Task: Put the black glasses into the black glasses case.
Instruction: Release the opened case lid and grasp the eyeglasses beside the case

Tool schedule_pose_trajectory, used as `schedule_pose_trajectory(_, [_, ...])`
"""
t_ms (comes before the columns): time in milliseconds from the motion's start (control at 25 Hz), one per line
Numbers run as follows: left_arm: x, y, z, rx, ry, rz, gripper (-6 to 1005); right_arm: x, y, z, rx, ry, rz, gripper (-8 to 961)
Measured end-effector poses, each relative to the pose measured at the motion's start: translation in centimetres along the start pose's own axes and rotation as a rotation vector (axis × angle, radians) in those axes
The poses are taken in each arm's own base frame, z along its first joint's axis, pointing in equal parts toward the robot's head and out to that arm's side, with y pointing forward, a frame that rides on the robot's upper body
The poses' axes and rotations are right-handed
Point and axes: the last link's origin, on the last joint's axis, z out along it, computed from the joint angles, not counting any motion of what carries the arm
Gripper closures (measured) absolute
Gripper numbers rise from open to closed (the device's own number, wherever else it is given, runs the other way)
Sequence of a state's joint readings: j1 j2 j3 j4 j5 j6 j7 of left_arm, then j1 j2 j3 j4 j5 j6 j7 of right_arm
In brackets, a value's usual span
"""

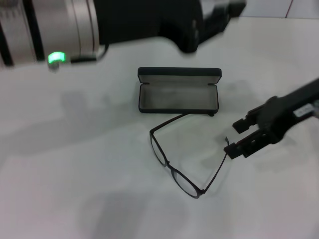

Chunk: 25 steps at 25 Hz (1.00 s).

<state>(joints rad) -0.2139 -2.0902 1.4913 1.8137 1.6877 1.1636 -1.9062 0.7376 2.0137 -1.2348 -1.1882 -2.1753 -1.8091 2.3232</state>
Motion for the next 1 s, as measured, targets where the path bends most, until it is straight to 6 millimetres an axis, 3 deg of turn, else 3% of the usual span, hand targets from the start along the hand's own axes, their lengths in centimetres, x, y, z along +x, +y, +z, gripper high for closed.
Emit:
schedule_pose_trajectory(40, [-0.6, 0.4, -0.1, -0.022, -0.011, -0.019, 663, 0.0, 0.0, 0.0, 0.0, 0.0, 0.0, 121])
schedule_pose_trajectory(160, [-1.7, 0.8, -0.6, -0.045, -0.006, -0.069, 712, -2.8, 0.6, 1.5, -0.038, 0.103, -0.023, 120])
schedule_pose_trajectory(240, [-2.2, 0.6, -1.9, -0.029, 0.013, -0.112, 728, -3.6, 0.7, 2.0, -0.044, 0.13, -0.028, 120])
schedule_pose_trajectory(320, [-2.7, 0.0, -3.4, -0.002, 0.033, -0.156, 727, -5.8, 0.8, 3.1, -0.047, 0.175, -0.04, 120])
schedule_pose_trajectory(440, [-3.7, -0.8, -5.3, 0.027, 0.036, -0.204, 727, -6.9, 1.1, 3.7, -0.051, 0.19, -0.059, 121])
schedule_pose_trajectory(760, [-7.1, -2.3, -10.0, 0.047, 0.026, -0.308, 727, -7.7, 1.5, 5.5, -0.048, 0.2, -0.091, 124])
schedule_pose_trajectory(800, [-7.9, -2.0, -11.3, 0.005, 0.045, -0.317, 727, -7.8, 1.6, 5.7, -0.049, 0.198, -0.093, 124])
schedule_pose_trajectory(1000, [-9.3, -0.8, -13.1, -0.117, 0.078, -0.31, 727, -8.2, 1.7, 6.6, -0.049, 0.193, -0.098, 123])
